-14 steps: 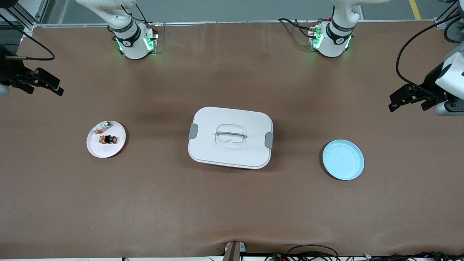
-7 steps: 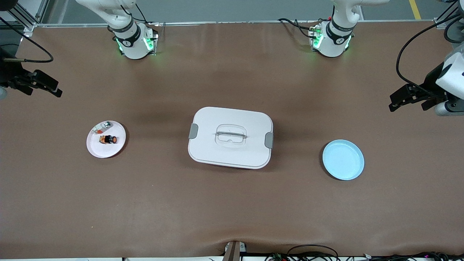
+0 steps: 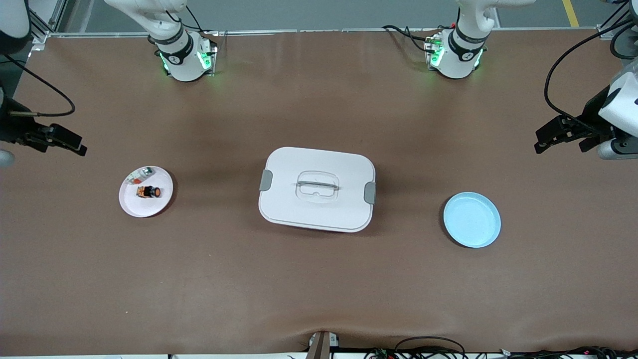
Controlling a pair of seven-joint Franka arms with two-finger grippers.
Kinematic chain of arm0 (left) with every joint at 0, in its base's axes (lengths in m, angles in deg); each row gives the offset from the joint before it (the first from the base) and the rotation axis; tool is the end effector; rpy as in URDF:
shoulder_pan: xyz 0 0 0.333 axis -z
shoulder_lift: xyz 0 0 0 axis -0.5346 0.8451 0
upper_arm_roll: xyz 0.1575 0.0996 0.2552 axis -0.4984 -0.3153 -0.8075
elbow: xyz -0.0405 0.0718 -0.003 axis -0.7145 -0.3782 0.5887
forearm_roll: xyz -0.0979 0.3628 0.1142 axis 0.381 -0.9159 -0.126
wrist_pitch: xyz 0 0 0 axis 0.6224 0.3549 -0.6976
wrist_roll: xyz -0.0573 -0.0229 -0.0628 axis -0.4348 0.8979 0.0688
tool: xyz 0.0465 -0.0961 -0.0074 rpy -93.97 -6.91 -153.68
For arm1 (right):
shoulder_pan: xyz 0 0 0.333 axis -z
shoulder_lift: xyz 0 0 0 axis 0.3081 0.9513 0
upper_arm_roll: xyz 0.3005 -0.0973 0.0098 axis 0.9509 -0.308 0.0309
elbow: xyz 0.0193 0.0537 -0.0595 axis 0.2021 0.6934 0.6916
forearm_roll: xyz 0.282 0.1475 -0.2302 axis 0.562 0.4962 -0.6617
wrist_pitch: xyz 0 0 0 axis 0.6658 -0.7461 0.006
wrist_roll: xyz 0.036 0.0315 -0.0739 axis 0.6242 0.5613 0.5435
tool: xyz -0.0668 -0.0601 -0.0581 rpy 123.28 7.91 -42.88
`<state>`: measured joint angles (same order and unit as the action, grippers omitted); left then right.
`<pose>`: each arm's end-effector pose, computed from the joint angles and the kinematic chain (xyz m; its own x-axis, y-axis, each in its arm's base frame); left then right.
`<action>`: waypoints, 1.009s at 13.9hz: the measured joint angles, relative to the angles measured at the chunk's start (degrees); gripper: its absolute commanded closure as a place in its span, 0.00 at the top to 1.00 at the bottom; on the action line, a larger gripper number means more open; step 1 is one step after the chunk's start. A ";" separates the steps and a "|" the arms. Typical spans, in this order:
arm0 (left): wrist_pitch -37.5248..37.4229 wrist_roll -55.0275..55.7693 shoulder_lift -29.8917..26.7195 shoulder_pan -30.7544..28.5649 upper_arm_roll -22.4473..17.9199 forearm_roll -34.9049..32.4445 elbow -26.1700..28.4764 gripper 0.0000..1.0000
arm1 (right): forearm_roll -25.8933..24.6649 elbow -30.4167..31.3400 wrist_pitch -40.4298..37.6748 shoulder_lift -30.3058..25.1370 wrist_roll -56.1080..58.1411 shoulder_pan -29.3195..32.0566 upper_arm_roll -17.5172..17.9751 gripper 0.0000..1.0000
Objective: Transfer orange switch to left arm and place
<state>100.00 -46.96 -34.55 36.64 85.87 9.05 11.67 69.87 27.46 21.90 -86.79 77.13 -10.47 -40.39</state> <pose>0.5709 -0.0391 0.6166 0.9975 0.0333 0.0628 0.0322 -0.9993 0.0191 0.5660 -0.0372 0.5678 0.9914 -0.1277 -0.0278 -0.1287 -0.9910 -0.0368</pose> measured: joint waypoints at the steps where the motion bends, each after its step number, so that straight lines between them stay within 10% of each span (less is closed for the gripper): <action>1: 0.00 0.00 0.01 0.00 0.00 0.00 0.00 1.00 | -0.28 0.00 0.00 1.36 0.00 -0.01 0.05 1.00; 14: 0.00 0.00 0.02 0.04 0.01 0.00 -0.01 1.00 | 0.92 1.40 -2.42 4.65 -0.11 3.82 -0.13 1.00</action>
<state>100.00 -46.96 -34.53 36.67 85.88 9.05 11.66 70.80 28.86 19.48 -82.14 77.02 -6.66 -40.52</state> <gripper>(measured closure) 0.000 0.000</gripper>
